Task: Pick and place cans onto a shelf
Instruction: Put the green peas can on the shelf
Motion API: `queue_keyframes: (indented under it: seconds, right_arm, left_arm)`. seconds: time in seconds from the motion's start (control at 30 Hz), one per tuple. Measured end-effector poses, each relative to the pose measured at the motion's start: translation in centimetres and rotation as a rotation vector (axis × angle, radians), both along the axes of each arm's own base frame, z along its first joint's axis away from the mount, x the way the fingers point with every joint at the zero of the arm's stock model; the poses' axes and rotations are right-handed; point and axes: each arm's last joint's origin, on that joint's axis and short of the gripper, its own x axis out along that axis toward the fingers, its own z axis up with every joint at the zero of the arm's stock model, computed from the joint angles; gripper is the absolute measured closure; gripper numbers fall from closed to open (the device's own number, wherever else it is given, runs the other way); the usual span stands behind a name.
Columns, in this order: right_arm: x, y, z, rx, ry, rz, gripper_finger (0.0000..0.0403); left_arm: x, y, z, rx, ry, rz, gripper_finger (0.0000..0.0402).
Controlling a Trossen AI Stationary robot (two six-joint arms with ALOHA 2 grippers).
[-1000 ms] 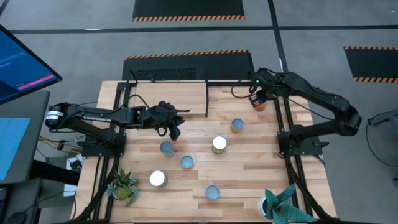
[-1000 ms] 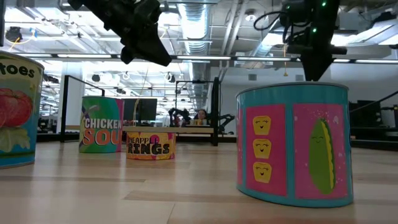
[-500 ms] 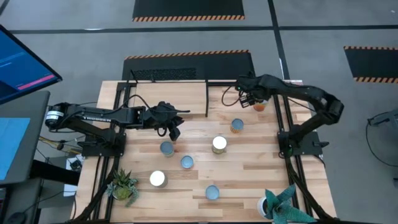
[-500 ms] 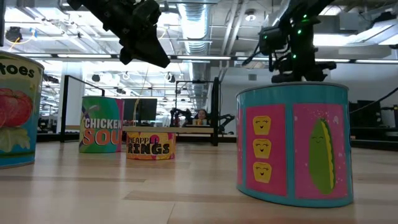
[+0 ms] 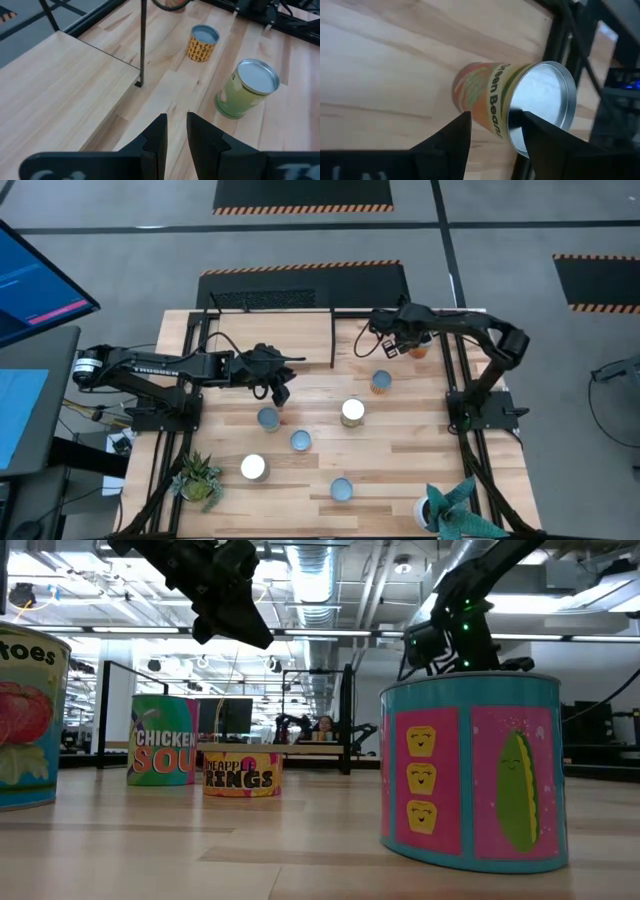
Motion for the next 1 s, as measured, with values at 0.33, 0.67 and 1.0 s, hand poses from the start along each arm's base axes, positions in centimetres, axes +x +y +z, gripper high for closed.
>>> queue_keyframes:
  seconds: [0.33,0.67,1.0]
  right_arm:
    - [0.4,0.9,0.3,-0.007,-0.006,0.021,0.0320]
    - [1.2,3.5,1.8,-0.038,-0.074,0.099,0.0397]
    - [2.1,8.2,7.7,-0.220,-0.352,0.135,0.0400]
  left_arm:
    - [0.0,0.0,0.0,-0.003,0.000,-0.004,0.0340]
    - [-0.1,0.0,-0.1,0.000,0.019,-0.010,0.0340]
    - [-0.1,-0.4,-0.2,-0.057,0.023,-0.097,0.0340]
